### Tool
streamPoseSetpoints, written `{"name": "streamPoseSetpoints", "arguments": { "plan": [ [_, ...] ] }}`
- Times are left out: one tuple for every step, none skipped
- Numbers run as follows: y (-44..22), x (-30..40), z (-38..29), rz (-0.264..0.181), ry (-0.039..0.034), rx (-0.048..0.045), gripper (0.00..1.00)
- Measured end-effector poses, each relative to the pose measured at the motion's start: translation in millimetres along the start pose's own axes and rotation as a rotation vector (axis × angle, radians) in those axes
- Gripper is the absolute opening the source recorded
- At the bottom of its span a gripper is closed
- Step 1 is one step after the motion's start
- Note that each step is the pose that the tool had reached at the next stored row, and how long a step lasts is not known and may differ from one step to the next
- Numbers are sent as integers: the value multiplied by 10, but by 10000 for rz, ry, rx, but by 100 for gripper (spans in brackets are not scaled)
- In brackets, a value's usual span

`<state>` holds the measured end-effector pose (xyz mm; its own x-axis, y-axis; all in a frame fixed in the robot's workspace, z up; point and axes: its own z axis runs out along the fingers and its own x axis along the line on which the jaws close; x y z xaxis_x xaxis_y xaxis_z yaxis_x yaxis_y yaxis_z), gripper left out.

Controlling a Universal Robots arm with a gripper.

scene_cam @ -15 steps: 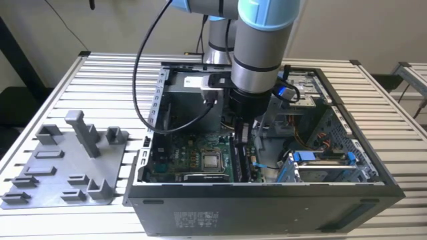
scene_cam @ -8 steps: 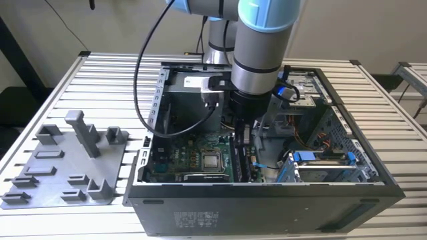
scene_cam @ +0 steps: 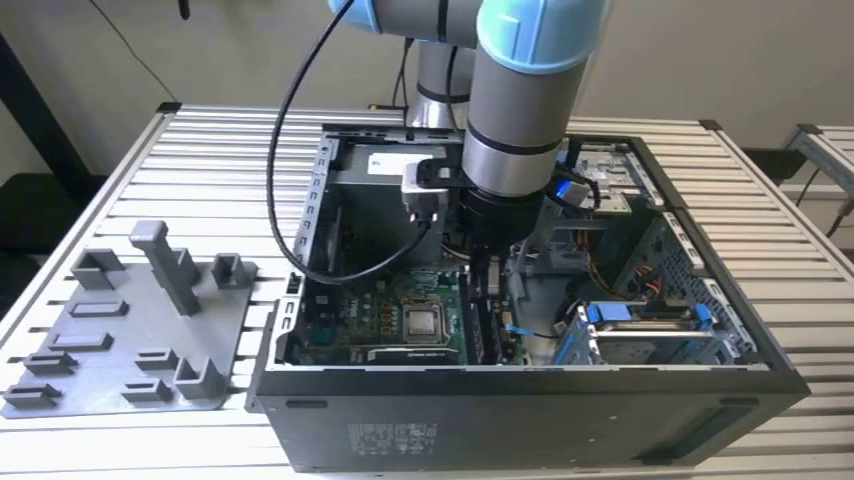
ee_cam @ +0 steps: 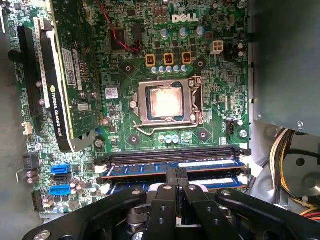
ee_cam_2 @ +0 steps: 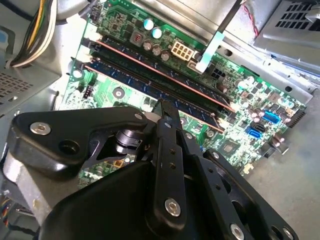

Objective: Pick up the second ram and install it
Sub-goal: 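Press down the second ram until it locks into place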

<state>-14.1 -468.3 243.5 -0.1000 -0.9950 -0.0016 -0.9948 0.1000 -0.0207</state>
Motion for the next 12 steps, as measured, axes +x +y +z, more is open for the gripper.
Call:
{"name": "streamPoseSetpoints", "arguments": {
  "plan": [
    [-1,6,7,0,0,-3,11],
    [-1,13,15,0,0,-6,11],
    [-2,20,19,-1,0,-8,11],
    [-2,25,21,-1,2,-10,11],
    [-2,29,22,1,2,-11,11],
    [-2,30,25,0,3,-15,11],
    [-3,31,32,0,3,-16,11],
    [-2,31,49,0,6,-17,11],
    [-2,31,66,0,6,-17,11],
    [-2,31,84,-1,6,-18,11],
    [-1,31,102,-1,7,-23,11],
    [-1,32,120,-1,8,-26,11]
  ]
}}
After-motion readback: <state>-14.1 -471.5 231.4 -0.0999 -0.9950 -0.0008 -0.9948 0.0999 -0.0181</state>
